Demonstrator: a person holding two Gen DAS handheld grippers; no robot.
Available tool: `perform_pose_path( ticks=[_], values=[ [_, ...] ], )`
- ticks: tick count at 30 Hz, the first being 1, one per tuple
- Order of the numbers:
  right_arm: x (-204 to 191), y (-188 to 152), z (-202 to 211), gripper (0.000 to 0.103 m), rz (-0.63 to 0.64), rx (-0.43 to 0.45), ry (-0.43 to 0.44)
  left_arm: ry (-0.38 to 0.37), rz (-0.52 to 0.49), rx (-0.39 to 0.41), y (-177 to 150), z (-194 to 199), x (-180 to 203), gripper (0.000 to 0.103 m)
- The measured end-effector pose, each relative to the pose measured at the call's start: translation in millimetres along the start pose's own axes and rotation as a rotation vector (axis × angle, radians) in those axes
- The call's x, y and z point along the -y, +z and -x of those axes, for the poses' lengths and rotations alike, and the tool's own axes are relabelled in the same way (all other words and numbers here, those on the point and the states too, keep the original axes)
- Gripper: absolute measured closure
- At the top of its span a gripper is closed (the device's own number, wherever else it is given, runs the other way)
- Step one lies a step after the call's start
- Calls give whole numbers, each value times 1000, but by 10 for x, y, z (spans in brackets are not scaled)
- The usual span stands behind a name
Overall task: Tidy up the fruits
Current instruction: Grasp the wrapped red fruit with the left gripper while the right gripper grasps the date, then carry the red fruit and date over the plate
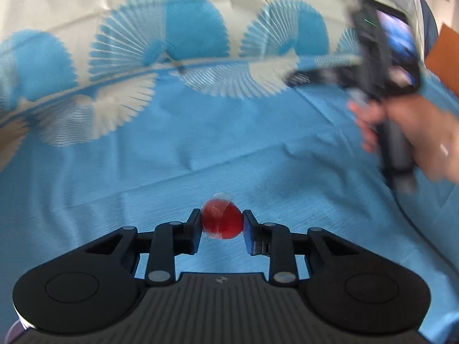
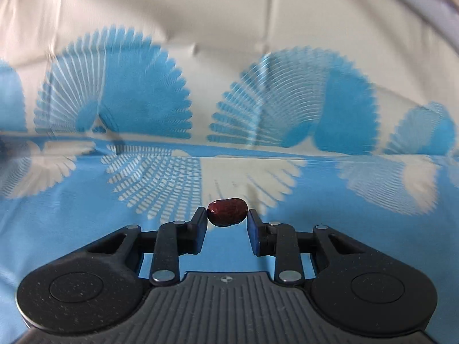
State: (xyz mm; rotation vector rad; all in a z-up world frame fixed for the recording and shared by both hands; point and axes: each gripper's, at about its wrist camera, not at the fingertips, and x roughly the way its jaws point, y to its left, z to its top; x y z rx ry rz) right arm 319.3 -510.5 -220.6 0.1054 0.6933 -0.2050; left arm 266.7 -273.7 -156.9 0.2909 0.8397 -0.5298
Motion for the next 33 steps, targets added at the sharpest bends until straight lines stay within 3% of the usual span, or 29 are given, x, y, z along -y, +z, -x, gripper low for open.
perform_pose_path(
  ticks=[5,9,13,18,27,33],
  values=[
    [-31,-25,1101,71,23,72,17,15,31,48,-27,817,-157,70],
    [-349,-96,2081,71,75,130,74,58,48,78,-167,1589,-229,70],
    [-758,-202,3067,71,76,181,166,93,67,88,-425,2323,-363,70],
    [-1266,-414,4085,71,7,184,311,146,134,64,-891,3102,-580,70],
    [-2056,-859,5208,71,76,105,527,196,257,59,-1806,4002,-808,70],
    [-2440,-1226,5673,71,164,65,582,227,298,65,-2242,4333,-882,70]
  ],
)
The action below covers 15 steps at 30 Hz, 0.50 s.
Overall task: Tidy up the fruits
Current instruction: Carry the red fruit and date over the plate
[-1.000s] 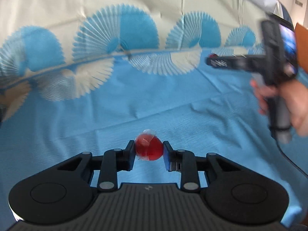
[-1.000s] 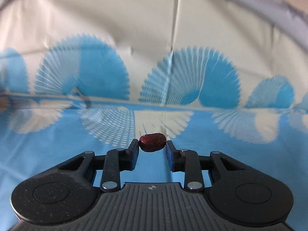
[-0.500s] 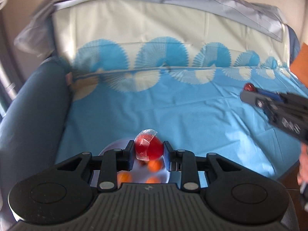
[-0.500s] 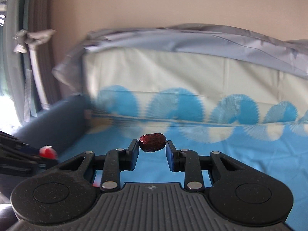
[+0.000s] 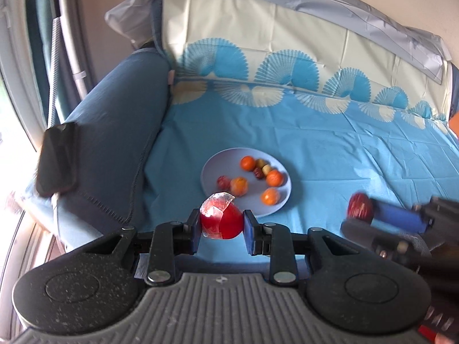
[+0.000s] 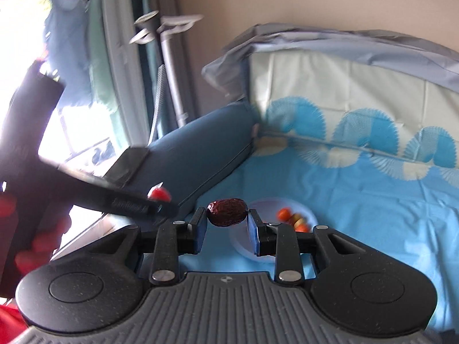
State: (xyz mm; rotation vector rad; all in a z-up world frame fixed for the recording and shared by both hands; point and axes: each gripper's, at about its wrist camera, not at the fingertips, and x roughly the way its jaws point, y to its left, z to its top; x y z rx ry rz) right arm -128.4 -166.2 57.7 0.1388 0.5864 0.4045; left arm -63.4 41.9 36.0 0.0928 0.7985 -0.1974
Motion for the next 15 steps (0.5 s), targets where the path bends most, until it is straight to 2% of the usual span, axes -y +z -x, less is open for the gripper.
perform_pose_path(
  ticks=[6,15],
  values=[
    [-256,-122,124,71,55,-29,-19,-5,14,31,-199,161,-49,70],
    [-258,-125,94,71,73,-39,-57,-37,16,48,-142,168,-55,70]
  ],
)
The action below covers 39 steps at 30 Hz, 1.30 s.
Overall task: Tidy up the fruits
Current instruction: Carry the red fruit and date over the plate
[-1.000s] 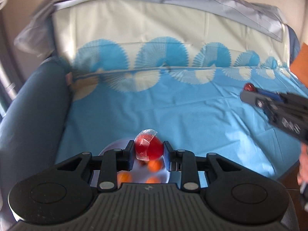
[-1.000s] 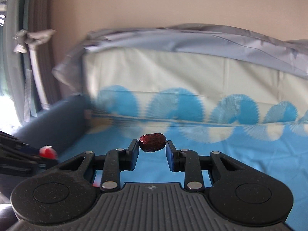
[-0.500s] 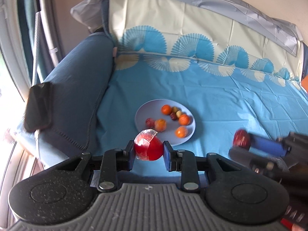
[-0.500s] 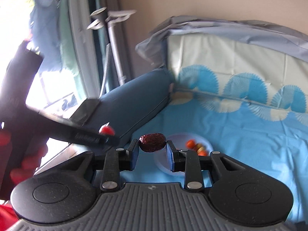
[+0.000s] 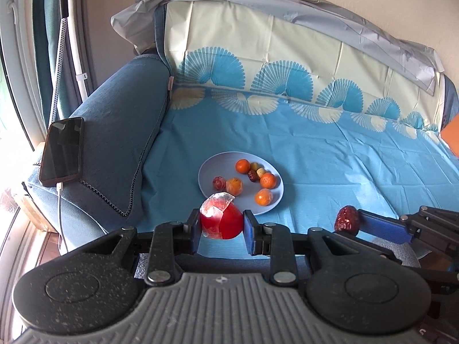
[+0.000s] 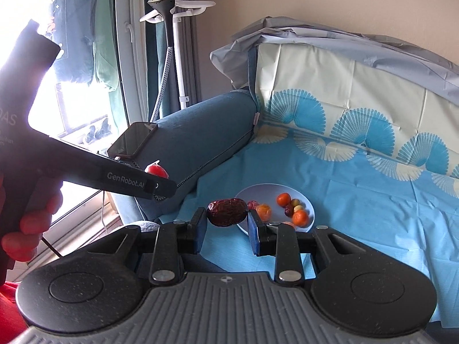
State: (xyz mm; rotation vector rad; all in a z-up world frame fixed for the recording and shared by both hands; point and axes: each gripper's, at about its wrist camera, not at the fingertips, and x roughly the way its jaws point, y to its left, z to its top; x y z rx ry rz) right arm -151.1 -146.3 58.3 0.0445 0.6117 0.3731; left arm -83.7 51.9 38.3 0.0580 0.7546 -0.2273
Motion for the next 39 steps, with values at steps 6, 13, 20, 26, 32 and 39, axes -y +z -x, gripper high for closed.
perform_pose_path(
  ticks=[6,13,20,26,32,39],
  values=[
    [33,-41,-84,71,-14,-26,0,-3,3,-17,61,-125,4,70],
    [141,-32,-328,71,-37,-64,-3,-4,-13,-26,201,-371,40,70],
    [283,-54,-758,71,-72,-140,12,-18,-23,-81,355,-855,85,70],
    [509,4,-1235,71,-94,-165,-19,-17,-35,-106,579,-1358,61,70],
    [817,65,-1854,71,-138,-208,-21,-33,-52,-141,783,-1994,87,70],
    [1071,11,-2517,71,-116,-253,-57,-45,-75,-205,912,-2809,101,70]
  ],
)
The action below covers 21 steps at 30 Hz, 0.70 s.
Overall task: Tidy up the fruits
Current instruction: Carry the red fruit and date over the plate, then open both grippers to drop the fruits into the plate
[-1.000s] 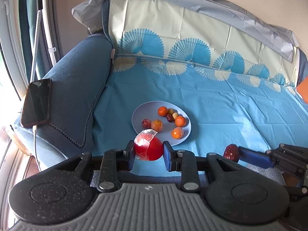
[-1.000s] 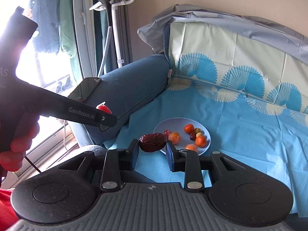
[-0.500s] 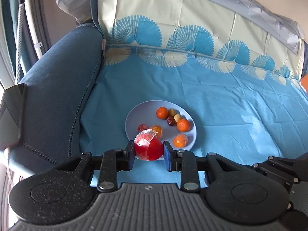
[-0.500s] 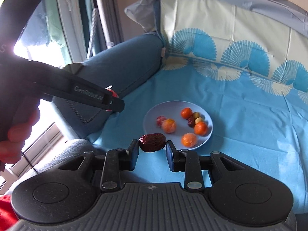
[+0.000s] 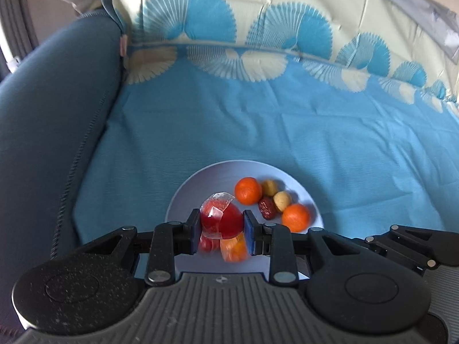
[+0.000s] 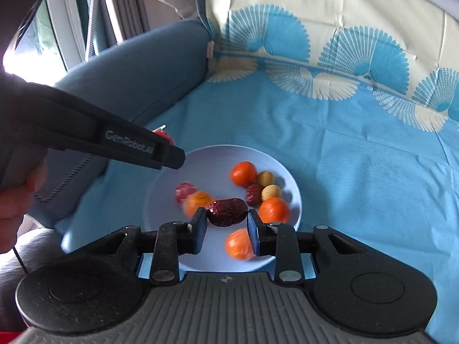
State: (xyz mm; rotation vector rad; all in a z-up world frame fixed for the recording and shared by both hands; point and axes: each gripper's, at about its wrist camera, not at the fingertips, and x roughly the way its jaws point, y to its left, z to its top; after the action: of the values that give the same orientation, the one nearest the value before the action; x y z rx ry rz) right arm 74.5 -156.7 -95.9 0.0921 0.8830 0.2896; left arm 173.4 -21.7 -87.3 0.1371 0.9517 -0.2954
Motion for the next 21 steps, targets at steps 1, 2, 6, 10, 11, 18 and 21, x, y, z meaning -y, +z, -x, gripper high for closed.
perform_pose_path(
  ticks=[1,2,6,10,11,18,21],
  values=[
    [35,10,-77,71,-9,-6,1,1,-2,-15,28,-104,-7,70],
    [63,20,-148,71,-15,-13,-2,5,-4,-27,51,-196,-16,70],
    [155,32,-394,71,-10,-34,-13,16,-19,-59,91,-472,-28,70],
    [203,19,-572,71,0,-68,-13,27,-31,-89,90,-666,-26,66],
    [210,14,-606,70,4,-77,-10,15,-37,-99,86,-699,-30,57],
    [139,27,-454,11,22,-69,-44,44,-48,-90,40,-467,-50,0],
    [100,-13,-218,4,-13,-79,-17,86,-52,-90,-41,-222,-23,0]
  ],
)
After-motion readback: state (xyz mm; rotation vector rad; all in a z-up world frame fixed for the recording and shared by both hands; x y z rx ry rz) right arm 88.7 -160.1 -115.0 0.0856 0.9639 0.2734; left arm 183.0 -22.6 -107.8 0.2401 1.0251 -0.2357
